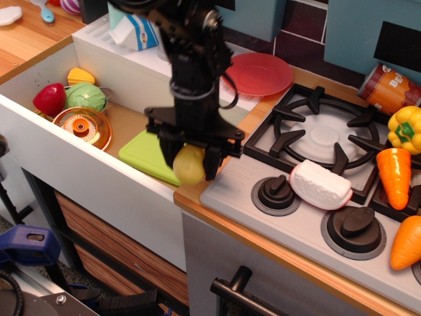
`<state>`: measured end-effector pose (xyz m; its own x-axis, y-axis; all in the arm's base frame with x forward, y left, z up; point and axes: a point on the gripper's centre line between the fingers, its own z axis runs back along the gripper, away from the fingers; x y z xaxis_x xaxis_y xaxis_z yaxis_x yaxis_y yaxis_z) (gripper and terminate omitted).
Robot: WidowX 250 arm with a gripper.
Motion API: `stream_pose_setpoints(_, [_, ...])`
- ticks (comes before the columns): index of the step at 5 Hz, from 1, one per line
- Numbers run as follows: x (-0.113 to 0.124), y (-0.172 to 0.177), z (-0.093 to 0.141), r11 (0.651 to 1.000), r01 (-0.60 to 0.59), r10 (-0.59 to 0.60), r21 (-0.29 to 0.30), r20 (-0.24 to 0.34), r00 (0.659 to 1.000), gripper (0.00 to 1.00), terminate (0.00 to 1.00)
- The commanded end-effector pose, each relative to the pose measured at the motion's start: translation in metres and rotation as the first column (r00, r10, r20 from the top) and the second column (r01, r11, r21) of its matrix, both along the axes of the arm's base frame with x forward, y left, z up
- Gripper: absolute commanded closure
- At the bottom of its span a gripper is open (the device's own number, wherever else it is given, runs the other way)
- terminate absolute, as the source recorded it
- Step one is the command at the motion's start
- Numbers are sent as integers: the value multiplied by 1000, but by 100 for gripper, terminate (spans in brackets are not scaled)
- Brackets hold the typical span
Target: Put potato on plate
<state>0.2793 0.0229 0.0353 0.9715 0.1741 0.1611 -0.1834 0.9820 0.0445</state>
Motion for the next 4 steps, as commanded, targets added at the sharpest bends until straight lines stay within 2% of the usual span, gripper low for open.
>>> stream_pose_setpoints(1, [70,-7,63,983,151,-171,104,224,960,100,0])
stream_pose_setpoints(2, [116,-16,85,955,210,-260,208,251,932,100,0])
stream_pose_setpoints(3, [140,-4,86,929,295,-352,225,281,893,100,0])
stream_pose_setpoints(4, [156,1,79,896,367,-437,248,357,826,100,0])
